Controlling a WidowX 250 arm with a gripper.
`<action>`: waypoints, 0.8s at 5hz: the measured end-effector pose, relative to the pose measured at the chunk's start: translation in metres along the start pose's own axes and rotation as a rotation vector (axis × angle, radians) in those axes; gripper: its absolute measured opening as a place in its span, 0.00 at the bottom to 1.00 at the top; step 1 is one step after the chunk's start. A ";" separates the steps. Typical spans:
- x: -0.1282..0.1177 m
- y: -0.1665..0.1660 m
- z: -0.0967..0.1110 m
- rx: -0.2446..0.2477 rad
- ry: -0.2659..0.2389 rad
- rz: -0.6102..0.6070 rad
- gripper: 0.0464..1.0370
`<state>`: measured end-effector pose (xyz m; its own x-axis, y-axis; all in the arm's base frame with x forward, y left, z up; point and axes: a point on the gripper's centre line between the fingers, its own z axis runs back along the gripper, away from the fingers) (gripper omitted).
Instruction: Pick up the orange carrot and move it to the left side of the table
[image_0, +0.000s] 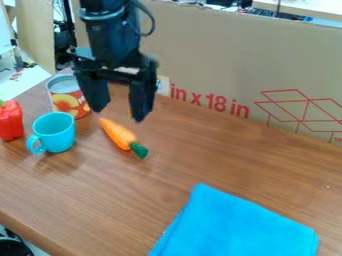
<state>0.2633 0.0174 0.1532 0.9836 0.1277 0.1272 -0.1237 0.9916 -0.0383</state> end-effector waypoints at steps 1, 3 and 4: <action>0.013 0.010 -0.006 0.001 -0.035 0.153 0.97; 0.041 0.057 -0.028 0.016 -0.034 0.401 0.97; 0.046 0.075 -0.037 0.022 -0.048 0.537 0.97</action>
<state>0.3040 0.0967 0.1199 0.7743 0.6170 0.1403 -0.6107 0.7868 -0.0896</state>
